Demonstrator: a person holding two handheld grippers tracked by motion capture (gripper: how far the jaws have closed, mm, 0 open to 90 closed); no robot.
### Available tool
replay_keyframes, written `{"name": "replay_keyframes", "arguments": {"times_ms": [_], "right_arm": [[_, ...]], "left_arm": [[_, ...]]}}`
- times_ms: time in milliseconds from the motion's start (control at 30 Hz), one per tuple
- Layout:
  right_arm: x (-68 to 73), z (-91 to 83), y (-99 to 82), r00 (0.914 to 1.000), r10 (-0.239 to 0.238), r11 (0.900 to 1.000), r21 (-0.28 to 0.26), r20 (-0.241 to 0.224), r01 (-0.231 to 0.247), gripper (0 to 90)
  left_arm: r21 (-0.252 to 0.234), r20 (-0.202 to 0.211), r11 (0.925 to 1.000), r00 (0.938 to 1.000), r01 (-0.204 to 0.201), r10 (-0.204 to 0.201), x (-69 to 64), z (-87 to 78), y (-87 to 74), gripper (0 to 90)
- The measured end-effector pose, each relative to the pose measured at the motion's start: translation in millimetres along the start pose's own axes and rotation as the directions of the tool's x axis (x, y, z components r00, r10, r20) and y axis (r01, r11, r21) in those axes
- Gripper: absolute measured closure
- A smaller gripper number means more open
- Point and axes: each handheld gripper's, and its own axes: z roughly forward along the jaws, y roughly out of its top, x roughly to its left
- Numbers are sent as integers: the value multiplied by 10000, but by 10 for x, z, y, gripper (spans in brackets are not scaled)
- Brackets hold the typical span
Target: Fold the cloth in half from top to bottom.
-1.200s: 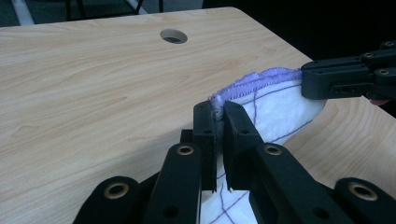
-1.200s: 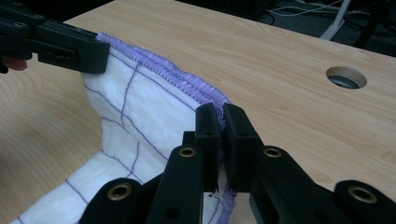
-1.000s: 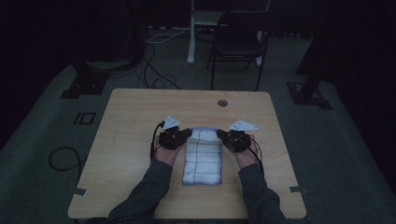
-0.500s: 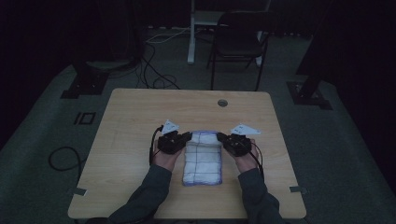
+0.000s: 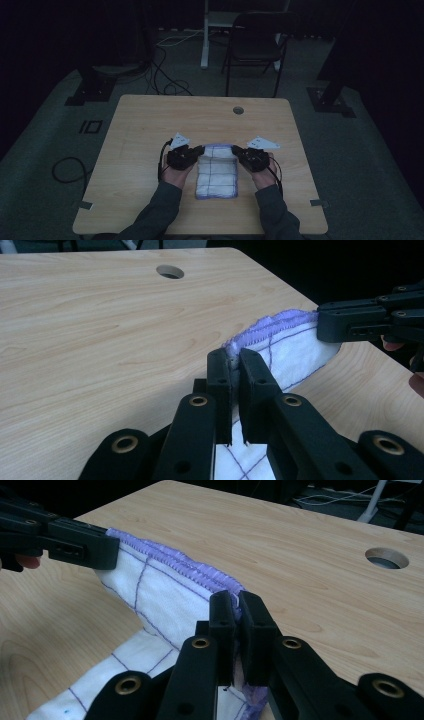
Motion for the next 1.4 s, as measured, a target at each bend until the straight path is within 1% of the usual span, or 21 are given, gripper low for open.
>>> {"name": "replay_keyframes", "arguments": {"times_ms": [500,733,767,933,1400], "right_arm": [[87,-55,-111,9996,207,9998,-55,-175,-208,863],[125,-77,-166,9994,232,9997,-16,-263,-232,863],[128,-80,-171,9994,228,9997,-4,-266,-229,863],[139,-95,-197,9993,230,9997,19,-300,-229,863],[184,-129,-259,9989,248,9997,94,-403,-245,863]], "left_arm": [[-32,47,10000,9999,91,-90,-47,-77,-119,853],[34,102,10000,9999,74,-74,-67,-111,-185,853],[38,96,10000,10000,22,-22,-72,-115,-190,853],[32,143,10000,9999,67,-68,-95,-132,-221,854],[139,124,9999,9999,-28,26,-141,-172,-293,855]]}}
